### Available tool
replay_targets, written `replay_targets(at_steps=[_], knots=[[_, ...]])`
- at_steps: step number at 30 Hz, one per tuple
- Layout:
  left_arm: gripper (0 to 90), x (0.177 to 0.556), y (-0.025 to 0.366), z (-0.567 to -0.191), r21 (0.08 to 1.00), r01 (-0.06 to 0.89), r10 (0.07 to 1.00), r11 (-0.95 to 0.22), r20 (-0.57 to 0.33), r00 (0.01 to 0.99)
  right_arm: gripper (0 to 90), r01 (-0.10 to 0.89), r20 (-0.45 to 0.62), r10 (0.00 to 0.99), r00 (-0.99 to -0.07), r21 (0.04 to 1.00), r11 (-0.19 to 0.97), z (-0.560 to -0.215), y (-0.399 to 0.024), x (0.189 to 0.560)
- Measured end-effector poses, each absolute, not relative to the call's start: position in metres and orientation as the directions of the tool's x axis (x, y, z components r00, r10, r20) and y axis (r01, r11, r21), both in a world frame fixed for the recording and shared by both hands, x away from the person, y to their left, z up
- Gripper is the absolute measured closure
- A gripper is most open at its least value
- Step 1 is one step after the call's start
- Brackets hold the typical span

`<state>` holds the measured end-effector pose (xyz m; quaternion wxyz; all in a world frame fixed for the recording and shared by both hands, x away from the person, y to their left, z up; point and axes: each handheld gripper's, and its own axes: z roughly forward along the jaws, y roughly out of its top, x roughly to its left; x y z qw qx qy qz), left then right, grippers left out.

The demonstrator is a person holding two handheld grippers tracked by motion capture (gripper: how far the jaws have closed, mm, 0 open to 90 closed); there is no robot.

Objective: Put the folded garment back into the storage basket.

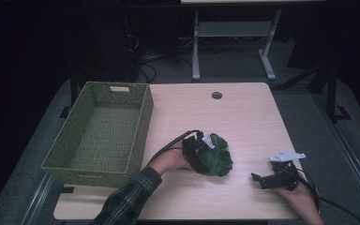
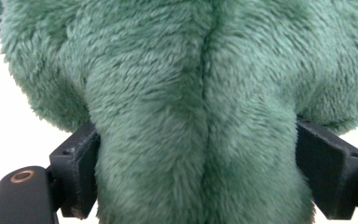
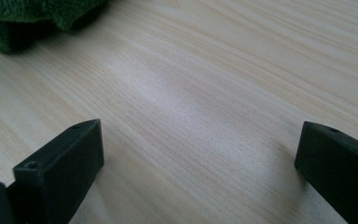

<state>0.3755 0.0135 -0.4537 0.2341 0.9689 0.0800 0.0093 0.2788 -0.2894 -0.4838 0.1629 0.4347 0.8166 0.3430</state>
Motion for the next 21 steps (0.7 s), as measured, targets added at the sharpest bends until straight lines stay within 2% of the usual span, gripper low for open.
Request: replay_targets(at_steps=[2,13,16,21], knots=[[19.8,0.375,0.013,-0.452,0.448,0.15,0.158,-0.882,-0.02,0.987,0.8,0.598,0.031,0.822,-0.569,0.702,0.388,-0.484,-0.289,0.279],[63.0,0.371,0.009,-0.444,0.421,0.184,0.179,-0.888,-0.051,0.983,0.8,0.598,0.03,0.822,-0.568,0.702,0.387,-0.484,-0.289,0.279],[66.9,0.37,0.008,-0.443,0.411,0.192,0.188,-0.891,-0.053,0.981,0.8,0.598,0.031,0.822,-0.568,0.702,0.387,-0.484,-0.289,0.279],[68.1,0.37,0.012,-0.443,0.432,0.215,0.205,-0.876,-0.069,0.976,0.8,0.598,0.03,0.822,-0.568,0.702,0.387,-0.484,-0.289,0.279]])
